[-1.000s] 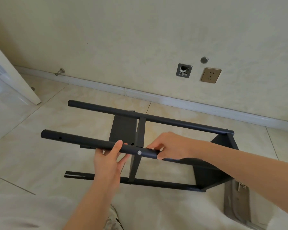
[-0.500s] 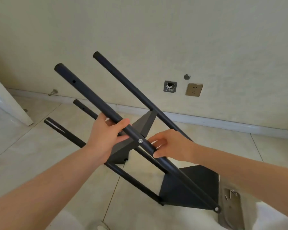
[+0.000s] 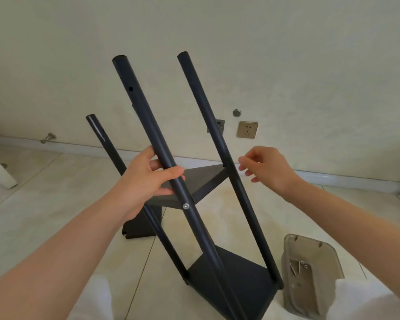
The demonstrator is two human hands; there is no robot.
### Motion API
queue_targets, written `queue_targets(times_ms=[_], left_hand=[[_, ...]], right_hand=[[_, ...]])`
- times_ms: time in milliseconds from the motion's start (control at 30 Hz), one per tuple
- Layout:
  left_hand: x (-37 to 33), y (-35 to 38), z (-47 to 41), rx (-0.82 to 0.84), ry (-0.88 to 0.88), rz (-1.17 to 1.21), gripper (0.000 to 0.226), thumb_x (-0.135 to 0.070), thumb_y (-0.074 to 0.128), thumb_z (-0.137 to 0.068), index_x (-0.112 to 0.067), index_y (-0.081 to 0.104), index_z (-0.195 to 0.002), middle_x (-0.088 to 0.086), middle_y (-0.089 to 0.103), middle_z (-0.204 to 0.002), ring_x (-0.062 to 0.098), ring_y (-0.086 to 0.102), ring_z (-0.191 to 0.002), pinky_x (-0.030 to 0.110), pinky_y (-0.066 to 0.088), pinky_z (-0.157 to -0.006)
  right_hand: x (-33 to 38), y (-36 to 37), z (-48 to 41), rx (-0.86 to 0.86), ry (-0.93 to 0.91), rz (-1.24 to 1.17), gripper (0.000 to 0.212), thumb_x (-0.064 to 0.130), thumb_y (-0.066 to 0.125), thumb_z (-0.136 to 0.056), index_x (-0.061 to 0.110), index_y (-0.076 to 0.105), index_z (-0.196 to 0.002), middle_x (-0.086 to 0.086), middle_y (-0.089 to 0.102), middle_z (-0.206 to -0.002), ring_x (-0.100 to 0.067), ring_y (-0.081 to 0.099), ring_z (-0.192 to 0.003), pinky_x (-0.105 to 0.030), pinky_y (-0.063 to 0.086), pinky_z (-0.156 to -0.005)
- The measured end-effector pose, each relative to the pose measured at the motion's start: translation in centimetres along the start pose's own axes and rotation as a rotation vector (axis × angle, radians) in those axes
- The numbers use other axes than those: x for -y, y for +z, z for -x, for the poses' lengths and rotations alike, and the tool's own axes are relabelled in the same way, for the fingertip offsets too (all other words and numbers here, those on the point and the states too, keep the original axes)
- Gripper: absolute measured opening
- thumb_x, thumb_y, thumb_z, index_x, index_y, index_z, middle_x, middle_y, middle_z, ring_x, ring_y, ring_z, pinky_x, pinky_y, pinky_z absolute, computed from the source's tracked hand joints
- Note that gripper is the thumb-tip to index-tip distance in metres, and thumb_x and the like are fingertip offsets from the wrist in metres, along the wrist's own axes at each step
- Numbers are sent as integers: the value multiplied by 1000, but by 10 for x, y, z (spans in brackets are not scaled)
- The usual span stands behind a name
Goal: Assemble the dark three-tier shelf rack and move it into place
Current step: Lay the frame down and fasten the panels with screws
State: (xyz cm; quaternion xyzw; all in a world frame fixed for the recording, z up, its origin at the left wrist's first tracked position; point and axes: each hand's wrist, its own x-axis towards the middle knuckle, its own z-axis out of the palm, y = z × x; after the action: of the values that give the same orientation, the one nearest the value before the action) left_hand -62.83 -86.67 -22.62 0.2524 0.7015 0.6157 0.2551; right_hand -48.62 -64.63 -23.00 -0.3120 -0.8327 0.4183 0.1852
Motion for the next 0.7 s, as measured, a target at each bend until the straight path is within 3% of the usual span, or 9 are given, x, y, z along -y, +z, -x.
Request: queue_targets(times_ms=[133,233,367,567,700], left_hand=[[-1,-2,-2,84,23,-45,41,-14,78,-84,-28,58,-118,-2,77,-96,18,76,-90,27,61,-64],[-3,-3,-5,132,31,-66,38,-15,77,-84,-27,60,-116,-1,77,-97,20,76,-91,29,62,-66],[-6,-2,-10,163,47,-89,38,-13,74,-88,-31,62,-120,-2,77,-99,20,76,-93,30,62,-69],[-8,1,-15,110,101,-139,50,-12,72,-90,-38,57,-130,-6,77,-101,15,75,-95,37,60,-79],[-7,6,-18,89,125,-154,53,-11,72,-91,-38,56,-134,-8,77,-102,13,75,-95,34,58,-79]], right_hand=[[-8,-9,-5,62,75,48,39,39,65,-92,23,49,-124,6,60,-112,-15,61,-100,-36,53,-89],[-11,-11,-4,165,52,-37,47,25,63,-96,27,41,-138,4,61,-121,-18,62,-107,-36,54,-94],[-12,-19,-2,286,12,-186,54,1,58,-95,30,42,-138,-4,69,-114,-18,70,-98,-27,60,-77],[-17,-23,7,287,-7,-243,53,-1,60,-94,30,44,-133,-6,70,-110,-21,72,-95,-34,62,-78],[-20,-24,9,248,-5,-276,52,-2,60,-94,32,45,-131,-9,69,-111,-22,71,-95,-31,62,-74]])
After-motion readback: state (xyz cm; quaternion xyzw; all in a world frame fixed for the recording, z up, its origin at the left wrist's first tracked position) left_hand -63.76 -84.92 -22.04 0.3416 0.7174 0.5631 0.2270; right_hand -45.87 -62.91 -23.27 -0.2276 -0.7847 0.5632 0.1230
